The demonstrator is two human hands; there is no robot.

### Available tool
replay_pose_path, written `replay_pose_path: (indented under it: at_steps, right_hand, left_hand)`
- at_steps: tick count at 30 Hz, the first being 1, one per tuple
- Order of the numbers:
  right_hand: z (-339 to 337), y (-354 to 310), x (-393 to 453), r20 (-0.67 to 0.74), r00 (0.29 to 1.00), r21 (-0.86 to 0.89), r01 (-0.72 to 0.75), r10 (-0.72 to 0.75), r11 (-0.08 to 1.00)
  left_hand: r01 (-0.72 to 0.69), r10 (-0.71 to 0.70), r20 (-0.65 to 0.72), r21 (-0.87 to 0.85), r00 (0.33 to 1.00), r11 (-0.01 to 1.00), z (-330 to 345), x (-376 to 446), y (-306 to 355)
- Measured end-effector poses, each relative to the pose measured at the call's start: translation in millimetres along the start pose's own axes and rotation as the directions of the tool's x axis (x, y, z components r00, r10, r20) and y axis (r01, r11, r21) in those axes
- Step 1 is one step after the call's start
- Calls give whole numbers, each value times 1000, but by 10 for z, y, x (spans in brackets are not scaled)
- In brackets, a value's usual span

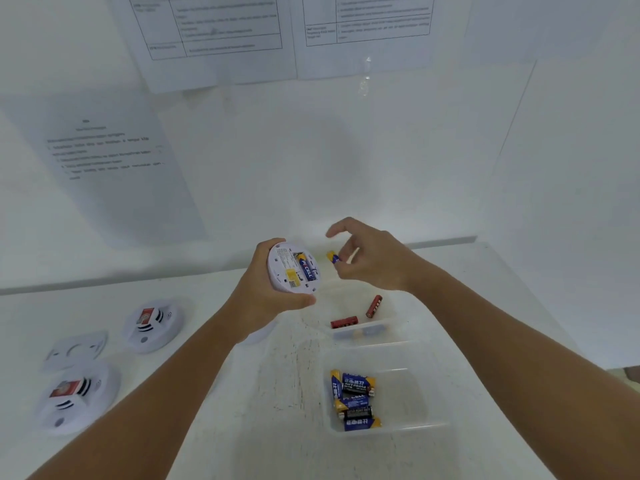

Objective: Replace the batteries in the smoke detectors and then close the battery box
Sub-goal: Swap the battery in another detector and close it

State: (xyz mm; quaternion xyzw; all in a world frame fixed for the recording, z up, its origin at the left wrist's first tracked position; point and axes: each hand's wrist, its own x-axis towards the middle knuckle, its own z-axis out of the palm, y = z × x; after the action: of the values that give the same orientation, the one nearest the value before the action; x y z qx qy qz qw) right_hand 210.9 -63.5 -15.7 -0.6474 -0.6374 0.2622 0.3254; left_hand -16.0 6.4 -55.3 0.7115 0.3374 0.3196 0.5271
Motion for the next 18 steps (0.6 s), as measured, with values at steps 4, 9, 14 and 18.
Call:
replay_pose_path:
  at_steps: [4,9,14,18]
  right_hand:
    - [238,-219,7,-120,991,173,74,-54,982]
    - [573,-359,-7,-169,984,247,95,-54,964]
    - [864,-472,-41,-228,960,225,216,-164,950]
    - [999,-595,-56,-97,963,131,264,-252,956]
  left_hand:
    - [-28,28,-14,22,1000,999,-59,-71,-29]
    - [-50,56,-62,85,997,995,-219,-207,-24]
    - [-37,52,-134,114,990,993,-433,-415,0]
    - [-20,31,-189,63,982,998,-650,-650,31]
